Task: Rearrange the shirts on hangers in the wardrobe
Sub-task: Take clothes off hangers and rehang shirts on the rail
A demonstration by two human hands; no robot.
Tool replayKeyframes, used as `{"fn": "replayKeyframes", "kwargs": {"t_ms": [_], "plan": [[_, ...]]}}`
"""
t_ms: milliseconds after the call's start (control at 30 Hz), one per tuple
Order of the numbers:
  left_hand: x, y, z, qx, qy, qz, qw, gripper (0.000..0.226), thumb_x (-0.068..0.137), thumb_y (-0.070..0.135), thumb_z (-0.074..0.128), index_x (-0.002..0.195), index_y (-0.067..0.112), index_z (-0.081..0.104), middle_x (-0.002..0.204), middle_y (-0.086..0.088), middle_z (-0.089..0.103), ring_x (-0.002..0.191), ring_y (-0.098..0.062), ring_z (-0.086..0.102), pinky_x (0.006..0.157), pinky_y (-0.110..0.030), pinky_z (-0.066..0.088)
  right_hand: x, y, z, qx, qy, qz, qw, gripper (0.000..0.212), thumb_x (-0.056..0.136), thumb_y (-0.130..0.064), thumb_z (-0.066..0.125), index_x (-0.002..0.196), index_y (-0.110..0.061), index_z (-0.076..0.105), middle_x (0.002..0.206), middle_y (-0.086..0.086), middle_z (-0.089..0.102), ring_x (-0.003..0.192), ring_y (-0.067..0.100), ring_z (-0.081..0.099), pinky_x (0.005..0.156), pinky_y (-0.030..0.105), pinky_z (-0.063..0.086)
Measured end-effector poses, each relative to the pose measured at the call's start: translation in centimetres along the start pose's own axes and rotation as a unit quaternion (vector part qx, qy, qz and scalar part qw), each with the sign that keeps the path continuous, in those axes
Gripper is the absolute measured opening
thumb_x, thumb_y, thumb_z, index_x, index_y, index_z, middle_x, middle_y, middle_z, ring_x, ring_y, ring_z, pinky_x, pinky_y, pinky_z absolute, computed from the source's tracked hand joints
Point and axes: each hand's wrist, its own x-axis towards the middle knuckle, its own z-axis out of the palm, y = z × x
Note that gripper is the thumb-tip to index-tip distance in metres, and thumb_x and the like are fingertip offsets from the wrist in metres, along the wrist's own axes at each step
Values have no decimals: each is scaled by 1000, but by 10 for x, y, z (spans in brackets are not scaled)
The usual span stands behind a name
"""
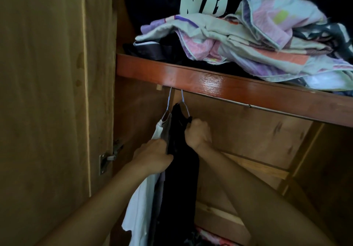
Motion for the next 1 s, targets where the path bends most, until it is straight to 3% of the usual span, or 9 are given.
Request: {"fn": "replayKeyframes", "kwargs": {"t_ms": [167, 300, 367, 433, 567, 667, 767, 867, 1000], "plan": [[-2, 13, 0, -13, 14, 34, 999, 17, 91, 33, 55, 85, 17, 52, 81, 0, 57, 76, -21, 59, 61, -32, 46, -3, 23, -28, -12, 12, -31, 999, 26, 95, -14, 48, 105, -3, 69, 107, 22, 69, 100, 39, 65, 82, 37, 52], [-2, 20, 10, -56, 4, 88, 995, 25, 91, 27, 57, 114, 16, 57, 109, -5, 61, 105, -26, 61, 88, -38, 52, -20, 52, -43, -27, 25, -54, 998, 25, 100, -14, 49, 100, 4, 65, 105, 26, 69, 97, 40, 65, 82, 36, 52], [-3, 24, 16, -56, -21, 105, 993, 42, 93, 27, 57, 134, 17, 49, 136, -10, 49, 127, -29, 49, 103, -35, 43, -33, 67, -52, -36, 23, -56, 998, 25, 101, -12, 48, 96, 7, 64, 98, 27, 69, 90, 41, 66, 75, 34, 50], [-3, 28, 20, -61, -33, 118, 991, 50, 94, 27, 56, 141, 16, 43, 148, -11, 40, 136, -27, 40, 103, -28, 34, -48, 81, -64, -48, 22, -51, 997, 23, 100, -11, 49, 94, 6, 63, 92, 27, 69, 85, 41, 66, 69, 34, 46], [1, 42, 28, -83, -43, 158, 983, 48, 93, 27, 57, 138, 15, 45, 141, -10, 46, 128, -23, 45, 88, -19, 28, -79, 103, -94, -63, 33, -15, 997, 20, 101, -21, 49, 105, -7, 63, 99, 22, 70, 92, 40, 64, 74, 38, 50], [5, 58, 34, -93, -67, 196, 974, 50, 92, 31, 59, 139, 19, 45, 138, -2, 49, 126, -20, 49, 87, -19, 32, -105, 117, -117, -62, 59, 30, 996, 16, 101, -24, 51, 105, -15, 63, 99, 18, 70, 95, 39, 63, 73, 36, 47], [10, 74, 41, -111, -79, 213, 967, 62, 96, 29, 56, 151, 18, 31, 152, -3, 40, 135, -21, 43, 101, -24, 35, -137, 130, -137, -65, 68, 62, 994, 16, 102, -25, 50, 107, -16, 63, 97, 15, 70, 93, 38, 63, 75, 37, 49], [15, 91, 49, -128, -92, 222, 962, 71, 100, 28, 53, 157, 16, 13, 161, -5, 25, 145, -23, 29, 117, -33, 27, -174, 140, -154, -72, 74, 89, 991, 15, 102, -25, 50, 104, -18, 63, 94, 12, 70, 91, 37, 63, 77, 44, 50], [18, 112, 61, -144, -97, 257, 951, 75, 100, 21, 53, 158, 22, 6, 164, -4, 16, 149, -23, 20, 118, -33, 20, -228, 148, -176, -74, 86, 115, 987, 12, 102, -25, 50, 96, -26, 60, 90, 3, 70, 86, 29, 65, 75, 45, 50]]}}
